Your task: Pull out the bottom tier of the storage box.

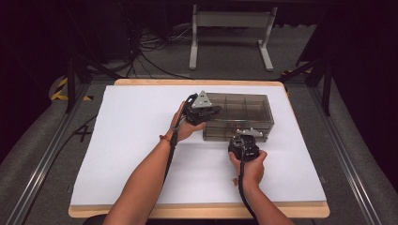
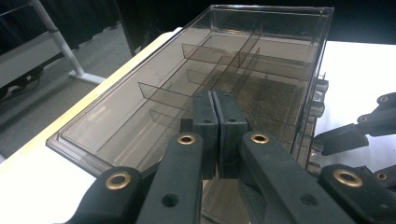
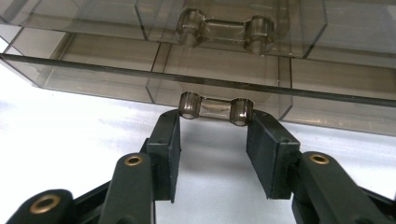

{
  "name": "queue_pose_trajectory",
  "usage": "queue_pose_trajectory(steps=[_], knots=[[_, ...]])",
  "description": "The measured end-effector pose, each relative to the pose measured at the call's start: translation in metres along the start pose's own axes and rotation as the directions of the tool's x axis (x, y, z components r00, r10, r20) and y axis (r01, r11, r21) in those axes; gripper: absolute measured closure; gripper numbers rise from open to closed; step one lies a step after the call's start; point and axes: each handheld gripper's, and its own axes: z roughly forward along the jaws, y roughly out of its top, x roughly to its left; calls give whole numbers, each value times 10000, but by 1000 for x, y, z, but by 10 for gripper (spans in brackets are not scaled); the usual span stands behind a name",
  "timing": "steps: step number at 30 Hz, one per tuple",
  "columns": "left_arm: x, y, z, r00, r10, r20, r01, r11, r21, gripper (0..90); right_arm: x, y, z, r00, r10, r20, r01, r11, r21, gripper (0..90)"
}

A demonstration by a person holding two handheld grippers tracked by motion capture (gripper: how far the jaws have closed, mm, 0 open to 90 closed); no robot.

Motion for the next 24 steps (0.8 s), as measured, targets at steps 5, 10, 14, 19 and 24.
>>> queue_pose_trajectory(steps=[5,10,14,19,24], knots=[[0,0,0,10000,-91,22,91,10000,-22,885,0,-1,-1,10000,-93,-31,93,10000,21,562],[0,-1,-1,9989,-450,123,451,9989,-136,875,0,-1,-6,9980,-617,-102,615,9980,-132,508],[-1,0,-5,9998,-206,-24,206,9998,9,859,-3,-5,-12,9947,-987,-290,980,9949,-240,497],[0,-5,-18,9996,-77,-275,81,9999,120,854,-13,-10,-18,9814,-1774,-732,1744,9836,-461,497],[-1,-10,-26,9987,-114,-489,121,9998,139,850,-27,-16,-22,9660,-2343,-1095,2256,9704,-862,502]])
